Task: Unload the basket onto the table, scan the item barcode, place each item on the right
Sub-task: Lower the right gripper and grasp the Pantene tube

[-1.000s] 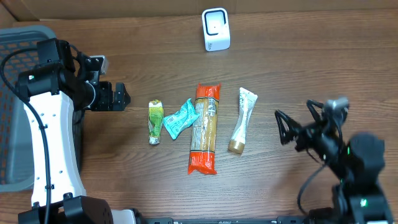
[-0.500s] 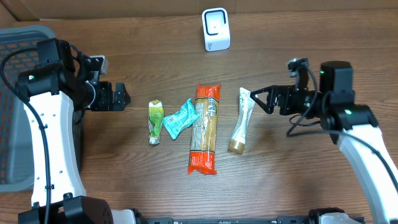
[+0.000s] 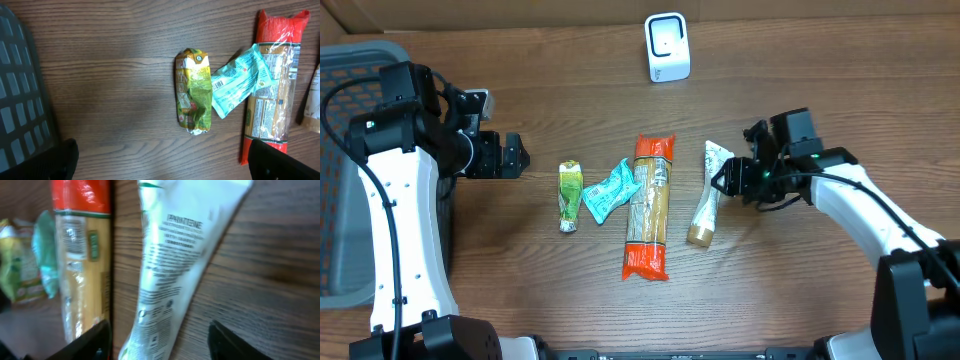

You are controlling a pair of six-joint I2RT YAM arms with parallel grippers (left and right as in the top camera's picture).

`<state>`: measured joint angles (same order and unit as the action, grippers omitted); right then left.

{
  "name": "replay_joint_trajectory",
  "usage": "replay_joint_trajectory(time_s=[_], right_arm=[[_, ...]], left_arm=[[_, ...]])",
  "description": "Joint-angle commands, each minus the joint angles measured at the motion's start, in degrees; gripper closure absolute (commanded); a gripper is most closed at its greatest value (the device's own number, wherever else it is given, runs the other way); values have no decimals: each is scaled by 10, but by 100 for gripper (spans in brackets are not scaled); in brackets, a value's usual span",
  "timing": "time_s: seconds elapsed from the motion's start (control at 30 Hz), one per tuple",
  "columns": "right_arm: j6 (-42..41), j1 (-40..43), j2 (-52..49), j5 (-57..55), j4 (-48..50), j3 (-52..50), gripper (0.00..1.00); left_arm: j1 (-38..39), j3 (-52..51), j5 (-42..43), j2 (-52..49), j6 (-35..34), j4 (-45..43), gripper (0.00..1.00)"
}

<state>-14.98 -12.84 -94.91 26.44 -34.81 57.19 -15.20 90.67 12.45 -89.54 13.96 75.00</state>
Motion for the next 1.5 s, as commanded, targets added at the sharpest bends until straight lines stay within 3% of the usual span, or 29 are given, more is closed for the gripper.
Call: replay_joint_trajectory(time_s=[0.0,0.13,0.3,0.63,1.47], right_arm=[[-18,-22,-4,-75,1,10,43],[-31,-53,-8,-145,3,10,55],[-31,-63,-22,-149,14,10,72],[-35,-63,-33,-148,33,10,88],[5,-84,-40,-150,-4,95,88]], left_arm=[[1,2,9,4,13,-1,0],[1,2,9,4,13,-1,0],[1,2,9,4,13,-1,0],[1,2,9,4,13,-1,0],[1,2,9,4,13,-1,0]])
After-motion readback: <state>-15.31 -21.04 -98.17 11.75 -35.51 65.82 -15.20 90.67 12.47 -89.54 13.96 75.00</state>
